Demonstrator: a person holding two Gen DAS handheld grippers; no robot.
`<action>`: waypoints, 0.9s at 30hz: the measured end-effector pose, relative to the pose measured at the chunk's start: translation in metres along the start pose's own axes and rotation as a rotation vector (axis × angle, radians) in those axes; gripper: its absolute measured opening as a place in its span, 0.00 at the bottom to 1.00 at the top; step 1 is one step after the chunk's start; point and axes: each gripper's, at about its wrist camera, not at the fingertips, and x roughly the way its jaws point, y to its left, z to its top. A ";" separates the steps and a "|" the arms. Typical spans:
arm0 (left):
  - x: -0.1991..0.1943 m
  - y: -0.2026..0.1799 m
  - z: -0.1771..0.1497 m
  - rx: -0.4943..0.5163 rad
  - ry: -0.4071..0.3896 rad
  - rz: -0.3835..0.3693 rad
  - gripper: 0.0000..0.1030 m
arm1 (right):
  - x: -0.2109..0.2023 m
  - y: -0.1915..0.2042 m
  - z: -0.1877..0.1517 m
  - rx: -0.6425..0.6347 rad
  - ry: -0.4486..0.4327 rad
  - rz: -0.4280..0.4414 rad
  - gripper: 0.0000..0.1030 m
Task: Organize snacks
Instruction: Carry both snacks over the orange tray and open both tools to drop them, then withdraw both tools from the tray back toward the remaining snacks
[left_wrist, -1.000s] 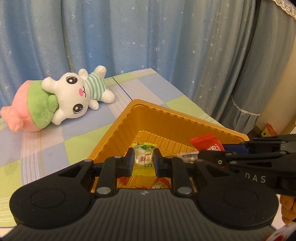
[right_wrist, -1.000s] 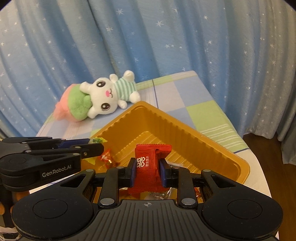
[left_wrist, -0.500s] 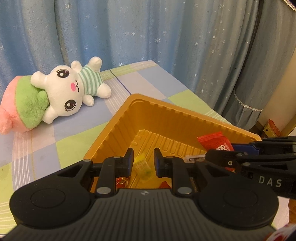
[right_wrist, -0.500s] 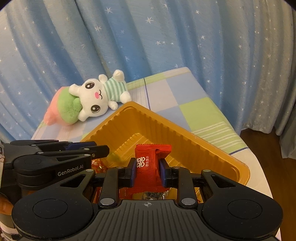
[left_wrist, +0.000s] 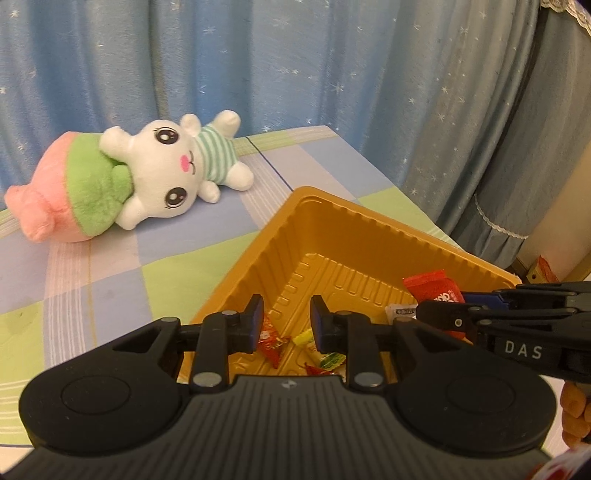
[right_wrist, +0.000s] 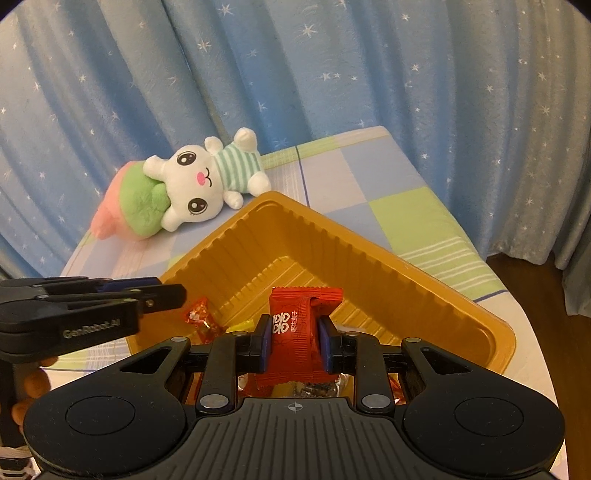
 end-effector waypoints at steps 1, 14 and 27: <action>-0.002 0.001 0.000 -0.003 -0.001 0.002 0.23 | 0.001 0.001 0.001 -0.004 0.001 0.001 0.26; -0.023 0.012 -0.014 -0.064 -0.003 0.019 0.32 | -0.002 0.016 0.015 -0.032 -0.099 0.036 0.51; -0.077 0.005 -0.045 -0.119 -0.021 0.019 0.49 | -0.045 0.013 -0.017 -0.002 -0.040 0.039 0.73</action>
